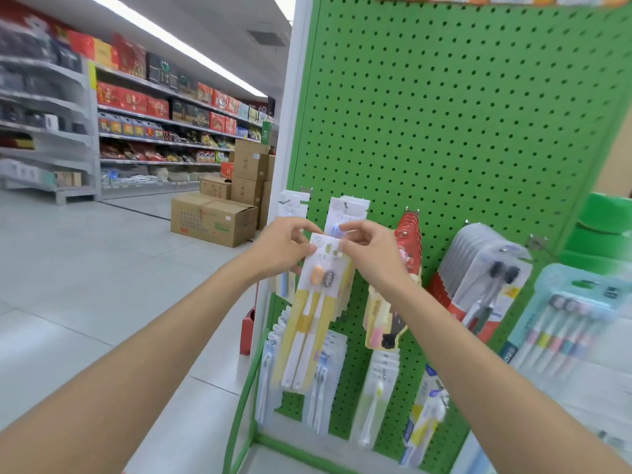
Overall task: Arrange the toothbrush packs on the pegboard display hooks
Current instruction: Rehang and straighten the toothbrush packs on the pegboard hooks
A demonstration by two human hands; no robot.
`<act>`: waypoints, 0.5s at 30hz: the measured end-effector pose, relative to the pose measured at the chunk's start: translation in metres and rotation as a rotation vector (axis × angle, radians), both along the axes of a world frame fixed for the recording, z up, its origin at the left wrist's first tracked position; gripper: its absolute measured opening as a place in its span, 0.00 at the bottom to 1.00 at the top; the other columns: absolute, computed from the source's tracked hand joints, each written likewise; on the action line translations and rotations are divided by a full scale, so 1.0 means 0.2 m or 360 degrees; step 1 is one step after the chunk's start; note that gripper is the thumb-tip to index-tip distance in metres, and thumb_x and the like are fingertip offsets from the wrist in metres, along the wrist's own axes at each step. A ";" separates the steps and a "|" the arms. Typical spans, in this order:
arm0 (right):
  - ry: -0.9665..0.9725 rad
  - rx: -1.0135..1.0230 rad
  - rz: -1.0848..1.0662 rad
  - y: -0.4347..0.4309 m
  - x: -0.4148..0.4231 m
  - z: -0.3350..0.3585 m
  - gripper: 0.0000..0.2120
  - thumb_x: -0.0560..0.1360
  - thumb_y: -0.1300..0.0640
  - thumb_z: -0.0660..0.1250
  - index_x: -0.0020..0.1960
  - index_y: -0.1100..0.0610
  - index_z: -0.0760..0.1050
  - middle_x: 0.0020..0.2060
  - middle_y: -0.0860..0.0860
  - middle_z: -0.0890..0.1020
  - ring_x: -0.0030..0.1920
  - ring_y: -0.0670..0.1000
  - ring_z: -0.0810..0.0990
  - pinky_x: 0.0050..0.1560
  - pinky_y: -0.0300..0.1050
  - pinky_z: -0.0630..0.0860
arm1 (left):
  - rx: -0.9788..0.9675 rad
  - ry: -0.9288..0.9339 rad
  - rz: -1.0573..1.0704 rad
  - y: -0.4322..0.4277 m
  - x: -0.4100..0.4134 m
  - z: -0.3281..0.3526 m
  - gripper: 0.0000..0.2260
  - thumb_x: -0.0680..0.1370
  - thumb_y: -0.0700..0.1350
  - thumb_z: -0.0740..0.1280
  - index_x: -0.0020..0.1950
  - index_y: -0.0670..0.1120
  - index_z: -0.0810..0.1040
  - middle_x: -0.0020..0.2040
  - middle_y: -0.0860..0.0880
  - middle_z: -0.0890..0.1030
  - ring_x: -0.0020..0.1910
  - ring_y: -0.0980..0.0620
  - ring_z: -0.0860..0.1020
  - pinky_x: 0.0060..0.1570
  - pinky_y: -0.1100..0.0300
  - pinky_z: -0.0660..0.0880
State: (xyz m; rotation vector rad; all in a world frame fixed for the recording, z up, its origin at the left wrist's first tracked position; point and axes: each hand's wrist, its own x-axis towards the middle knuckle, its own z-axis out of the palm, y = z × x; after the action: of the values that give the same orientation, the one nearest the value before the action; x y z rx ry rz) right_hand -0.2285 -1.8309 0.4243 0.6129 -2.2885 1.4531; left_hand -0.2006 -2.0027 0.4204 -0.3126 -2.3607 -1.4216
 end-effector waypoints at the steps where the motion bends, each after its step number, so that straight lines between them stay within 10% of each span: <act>1: 0.0065 0.0007 -0.0021 0.01 -0.02 0.06 0.12 0.75 0.64 0.67 0.56 0.54 0.79 0.45 0.51 0.83 0.42 0.47 0.79 0.42 0.40 0.76 | -0.0009 0.0011 0.0007 -0.01 -0.01 0.06 0.10 0.79 0.37 0.67 0.59 0.47 0.79 0.40 0.45 0.80 0.39 0.48 0.81 0.40 0.52 0.83; 15: -0.0043 0.0631 -0.0110 0.07 -0.52 0.48 0.12 0.81 0.60 0.62 0.61 0.56 0.79 0.60 0.49 0.80 0.57 0.47 0.77 0.56 0.41 0.70 | -0.0424 0.0079 0.0461 -0.07 -0.45 0.49 0.14 0.76 0.32 0.62 0.55 0.48 0.77 0.42 0.44 0.82 0.34 0.47 0.84 0.38 0.43 0.82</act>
State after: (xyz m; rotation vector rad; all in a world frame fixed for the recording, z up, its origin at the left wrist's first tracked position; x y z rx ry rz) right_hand -0.3328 -1.8162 0.5201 0.6155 -2.6128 0.9855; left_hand -0.2904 -2.0174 0.5186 -0.0671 -2.4364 -0.9608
